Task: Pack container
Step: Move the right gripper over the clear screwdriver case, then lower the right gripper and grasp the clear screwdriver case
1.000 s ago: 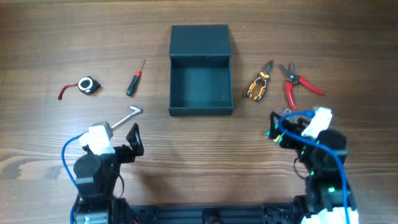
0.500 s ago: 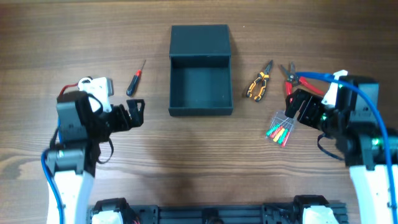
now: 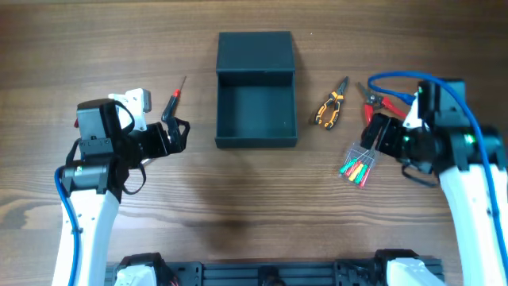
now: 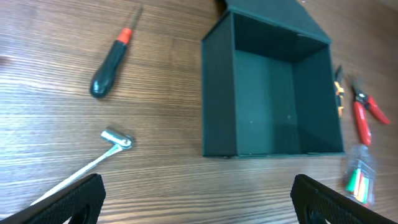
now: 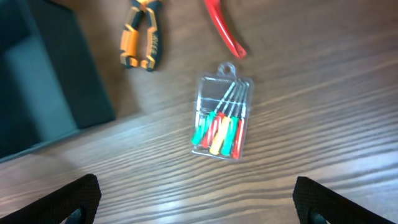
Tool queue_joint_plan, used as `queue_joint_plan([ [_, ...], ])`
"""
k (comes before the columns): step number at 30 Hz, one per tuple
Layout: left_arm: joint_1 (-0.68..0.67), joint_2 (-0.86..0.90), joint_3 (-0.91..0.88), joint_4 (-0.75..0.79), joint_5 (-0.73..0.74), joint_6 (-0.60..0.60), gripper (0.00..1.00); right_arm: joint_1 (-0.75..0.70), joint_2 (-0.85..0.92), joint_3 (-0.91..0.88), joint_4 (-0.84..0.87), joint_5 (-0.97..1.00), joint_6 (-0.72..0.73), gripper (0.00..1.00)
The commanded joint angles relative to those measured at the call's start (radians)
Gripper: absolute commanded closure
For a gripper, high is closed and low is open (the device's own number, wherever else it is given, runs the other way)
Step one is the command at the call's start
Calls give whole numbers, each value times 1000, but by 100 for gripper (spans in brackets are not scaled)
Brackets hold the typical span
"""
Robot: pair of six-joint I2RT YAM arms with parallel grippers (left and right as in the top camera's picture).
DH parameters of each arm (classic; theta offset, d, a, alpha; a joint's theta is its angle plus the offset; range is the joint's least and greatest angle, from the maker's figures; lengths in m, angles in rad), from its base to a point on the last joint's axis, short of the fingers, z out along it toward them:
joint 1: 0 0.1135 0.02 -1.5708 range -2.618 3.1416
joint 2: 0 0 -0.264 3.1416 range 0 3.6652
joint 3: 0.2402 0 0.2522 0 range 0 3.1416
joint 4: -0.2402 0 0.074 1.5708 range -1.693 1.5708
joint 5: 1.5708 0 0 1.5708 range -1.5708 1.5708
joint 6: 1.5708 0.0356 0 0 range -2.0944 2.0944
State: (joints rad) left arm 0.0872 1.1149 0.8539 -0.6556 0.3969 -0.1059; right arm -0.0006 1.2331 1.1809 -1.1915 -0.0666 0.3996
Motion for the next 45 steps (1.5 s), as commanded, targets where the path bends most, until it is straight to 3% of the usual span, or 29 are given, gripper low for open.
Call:
queue_joint_plan([
  [1, 3, 2, 17, -1, -65, 24, 0, 0, 106, 22, 31, 33, 20, 0],
  [11, 3, 2, 17, -1, -85, 50, 0, 0, 300, 21, 114, 25, -19, 0],
  [16, 3, 2, 17, 0, -85, 51, 0, 0, 298, -25, 165, 22, -87, 0],
  [37, 3, 2, 17, 0, -93, 77, 0, -1, 294, -292, 429, 59, -55, 0],
  [45, 3, 2, 17, 1, -93, 76, 0, 0, 294, -304, 449, 55, -30, 0],
])
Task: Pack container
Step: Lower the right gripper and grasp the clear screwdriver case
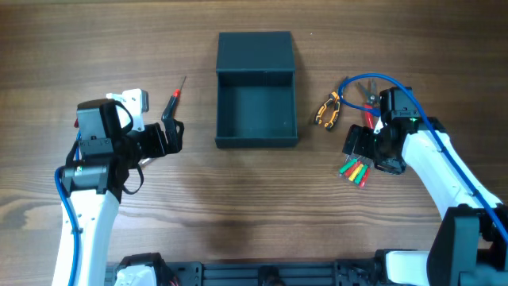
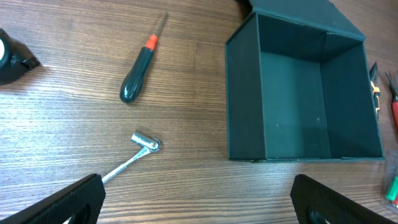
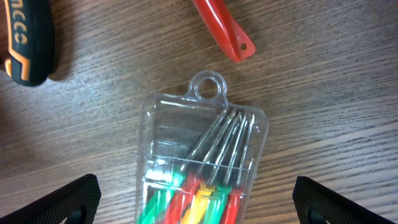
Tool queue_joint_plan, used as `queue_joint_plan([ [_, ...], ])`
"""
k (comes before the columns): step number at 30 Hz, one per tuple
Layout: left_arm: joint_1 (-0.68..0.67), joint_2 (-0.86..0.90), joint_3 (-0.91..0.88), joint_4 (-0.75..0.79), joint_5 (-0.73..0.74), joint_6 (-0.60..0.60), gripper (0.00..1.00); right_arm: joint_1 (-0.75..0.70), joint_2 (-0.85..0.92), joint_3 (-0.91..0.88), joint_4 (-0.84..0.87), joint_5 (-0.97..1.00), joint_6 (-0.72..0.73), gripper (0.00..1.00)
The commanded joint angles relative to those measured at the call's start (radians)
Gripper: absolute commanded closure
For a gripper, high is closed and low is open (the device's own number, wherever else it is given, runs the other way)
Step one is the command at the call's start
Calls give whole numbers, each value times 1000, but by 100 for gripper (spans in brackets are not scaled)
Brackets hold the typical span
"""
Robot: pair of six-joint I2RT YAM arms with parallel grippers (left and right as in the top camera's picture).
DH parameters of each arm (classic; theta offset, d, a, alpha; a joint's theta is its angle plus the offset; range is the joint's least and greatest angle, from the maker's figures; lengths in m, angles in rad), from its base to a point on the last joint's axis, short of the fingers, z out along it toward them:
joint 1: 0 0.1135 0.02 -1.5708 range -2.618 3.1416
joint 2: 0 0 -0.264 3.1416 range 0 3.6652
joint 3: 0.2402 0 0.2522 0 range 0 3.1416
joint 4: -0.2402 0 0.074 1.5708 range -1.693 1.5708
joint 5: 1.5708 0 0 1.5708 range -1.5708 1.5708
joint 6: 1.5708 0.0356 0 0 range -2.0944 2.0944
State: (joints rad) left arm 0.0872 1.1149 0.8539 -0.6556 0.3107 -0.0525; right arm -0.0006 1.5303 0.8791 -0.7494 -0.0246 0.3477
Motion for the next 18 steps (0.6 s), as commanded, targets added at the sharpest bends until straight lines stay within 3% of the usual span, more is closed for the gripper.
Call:
queue_joint_plan([
  [1, 3, 2, 17, 0, -6, 23, 0, 0, -3, -3, 7, 13, 21, 0],
  [18, 3, 2, 17, 0, -6, 23, 0, 1, -2, -5, 24, 10, 19, 0],
])
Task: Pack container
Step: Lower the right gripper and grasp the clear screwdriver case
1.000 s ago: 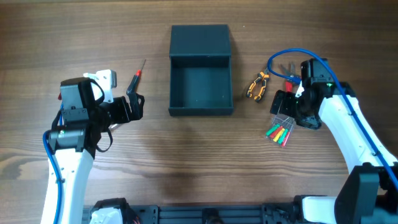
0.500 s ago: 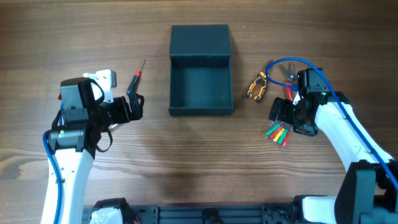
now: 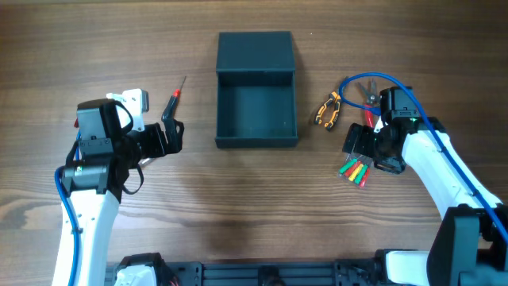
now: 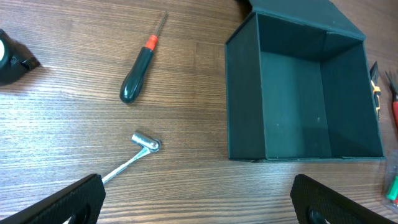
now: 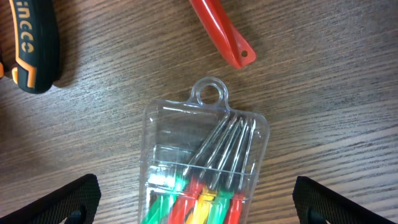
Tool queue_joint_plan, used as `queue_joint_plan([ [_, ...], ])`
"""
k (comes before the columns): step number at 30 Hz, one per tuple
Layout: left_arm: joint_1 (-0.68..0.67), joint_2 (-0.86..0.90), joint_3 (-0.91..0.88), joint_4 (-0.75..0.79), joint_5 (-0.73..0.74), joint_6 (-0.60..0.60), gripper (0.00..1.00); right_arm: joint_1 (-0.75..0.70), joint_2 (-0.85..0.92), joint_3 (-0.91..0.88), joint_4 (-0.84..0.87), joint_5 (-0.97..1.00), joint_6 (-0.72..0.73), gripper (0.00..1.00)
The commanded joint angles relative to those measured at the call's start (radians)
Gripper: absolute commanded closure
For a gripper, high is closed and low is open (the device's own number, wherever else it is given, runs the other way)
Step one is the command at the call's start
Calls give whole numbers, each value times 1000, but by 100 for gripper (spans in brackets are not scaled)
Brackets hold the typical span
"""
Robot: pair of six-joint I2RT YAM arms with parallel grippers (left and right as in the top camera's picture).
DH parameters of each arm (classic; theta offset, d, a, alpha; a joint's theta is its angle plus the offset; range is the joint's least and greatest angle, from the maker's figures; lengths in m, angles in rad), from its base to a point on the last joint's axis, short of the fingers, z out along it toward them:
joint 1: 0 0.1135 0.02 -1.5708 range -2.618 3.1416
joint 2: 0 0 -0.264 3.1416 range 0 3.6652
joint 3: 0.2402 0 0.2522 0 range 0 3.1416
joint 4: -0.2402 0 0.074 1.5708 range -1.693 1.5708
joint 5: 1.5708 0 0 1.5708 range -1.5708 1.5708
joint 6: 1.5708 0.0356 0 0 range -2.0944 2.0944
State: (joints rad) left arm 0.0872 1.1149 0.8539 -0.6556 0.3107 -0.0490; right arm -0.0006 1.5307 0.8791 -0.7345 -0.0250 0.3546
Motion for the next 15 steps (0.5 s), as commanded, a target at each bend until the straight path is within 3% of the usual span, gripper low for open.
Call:
queue_joint_plan([
  [1, 3, 2, 17, 0, -6, 19, 0, 0, -3, -5, 13, 10, 12, 0],
  [15, 3, 2, 17, 3, -6, 19, 0, 0, -3, -135, 155, -2, 39, 0],
])
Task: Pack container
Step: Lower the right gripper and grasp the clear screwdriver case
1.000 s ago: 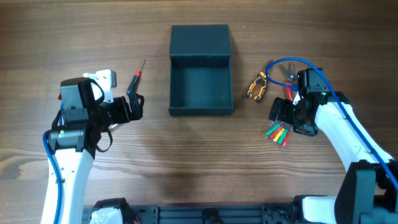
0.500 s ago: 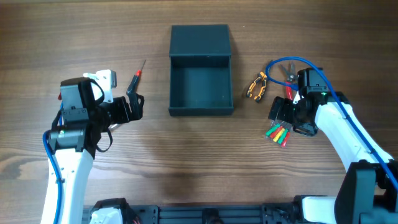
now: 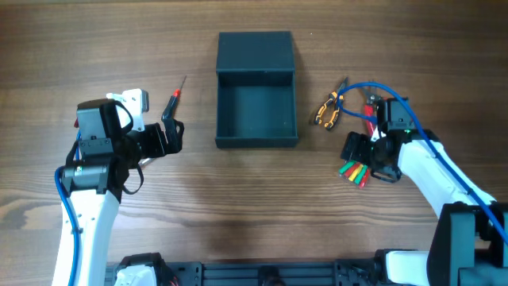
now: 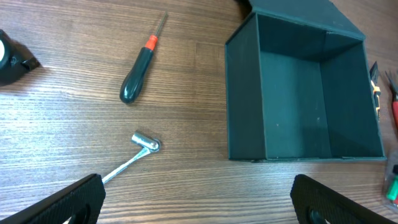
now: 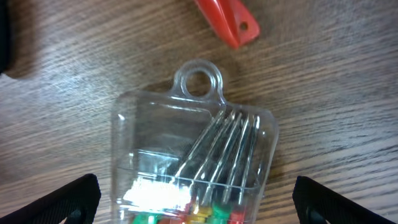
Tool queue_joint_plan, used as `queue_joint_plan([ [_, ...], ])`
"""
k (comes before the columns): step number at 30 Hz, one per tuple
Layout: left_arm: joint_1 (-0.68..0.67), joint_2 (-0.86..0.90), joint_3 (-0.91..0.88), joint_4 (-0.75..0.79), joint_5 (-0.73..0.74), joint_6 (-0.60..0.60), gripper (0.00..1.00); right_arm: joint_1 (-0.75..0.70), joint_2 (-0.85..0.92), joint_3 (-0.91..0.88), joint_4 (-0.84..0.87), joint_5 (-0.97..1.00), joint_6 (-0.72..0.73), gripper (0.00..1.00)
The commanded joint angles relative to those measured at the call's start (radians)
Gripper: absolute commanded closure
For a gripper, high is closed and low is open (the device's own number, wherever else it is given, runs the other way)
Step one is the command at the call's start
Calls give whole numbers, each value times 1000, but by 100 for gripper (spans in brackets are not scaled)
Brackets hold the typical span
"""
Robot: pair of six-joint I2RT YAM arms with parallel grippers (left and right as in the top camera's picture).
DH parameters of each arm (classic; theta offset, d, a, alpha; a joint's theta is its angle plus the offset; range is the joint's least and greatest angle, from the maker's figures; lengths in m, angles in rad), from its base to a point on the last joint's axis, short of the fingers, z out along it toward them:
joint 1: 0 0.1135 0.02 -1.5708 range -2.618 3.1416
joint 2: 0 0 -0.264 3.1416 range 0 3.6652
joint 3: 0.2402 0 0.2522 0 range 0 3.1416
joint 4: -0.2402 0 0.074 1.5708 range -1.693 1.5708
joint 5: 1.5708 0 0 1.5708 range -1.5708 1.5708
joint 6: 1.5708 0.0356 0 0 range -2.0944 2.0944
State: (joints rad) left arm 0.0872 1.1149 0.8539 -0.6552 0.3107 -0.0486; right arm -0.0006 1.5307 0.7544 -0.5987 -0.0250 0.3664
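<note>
The dark green open box [image 3: 256, 103] stands at the table's middle back, and its inside [image 4: 305, 93] shows bare in the left wrist view. A clear plastic case of small screwdrivers with coloured handles [image 3: 355, 170] lies right of it. My right gripper [image 3: 367, 155] hangs low over that case [image 5: 193, 155], open, its fingers [image 5: 198, 205] on either side and apart from it. My left gripper [image 3: 171, 137] stays left of the box, open [image 4: 199, 199] over bare wood.
A black-handled screwdriver [image 3: 173, 102] and a silver ratchet wrench [image 4: 134, 155] lie left of the box, with a tape measure [image 4: 12, 56] further left. Orange-black pliers [image 3: 329, 107] and red-handled cutters [image 5: 227, 18] lie behind the case.
My right gripper has come lower and closer over the clear case, which now fills more of the wrist view. The left arm and all objects stand as before.
At first my right gripper was high and to the right of the clear case, and my left one sat nearer the box. Then the right was down over the case and the left a little further back. Now the right is lower still, open.
</note>
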Motion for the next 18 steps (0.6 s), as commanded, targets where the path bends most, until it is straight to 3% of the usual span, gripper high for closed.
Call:
queue_joint_plan([
  [1, 3, 2, 17, 5, -6, 19, 0, 0, -3, -14, 23, -2, 27, 0],
  [18, 3, 2, 17, 11, -6, 19, 0, 2, -3, -106, 92, -35, 27, 2],
])
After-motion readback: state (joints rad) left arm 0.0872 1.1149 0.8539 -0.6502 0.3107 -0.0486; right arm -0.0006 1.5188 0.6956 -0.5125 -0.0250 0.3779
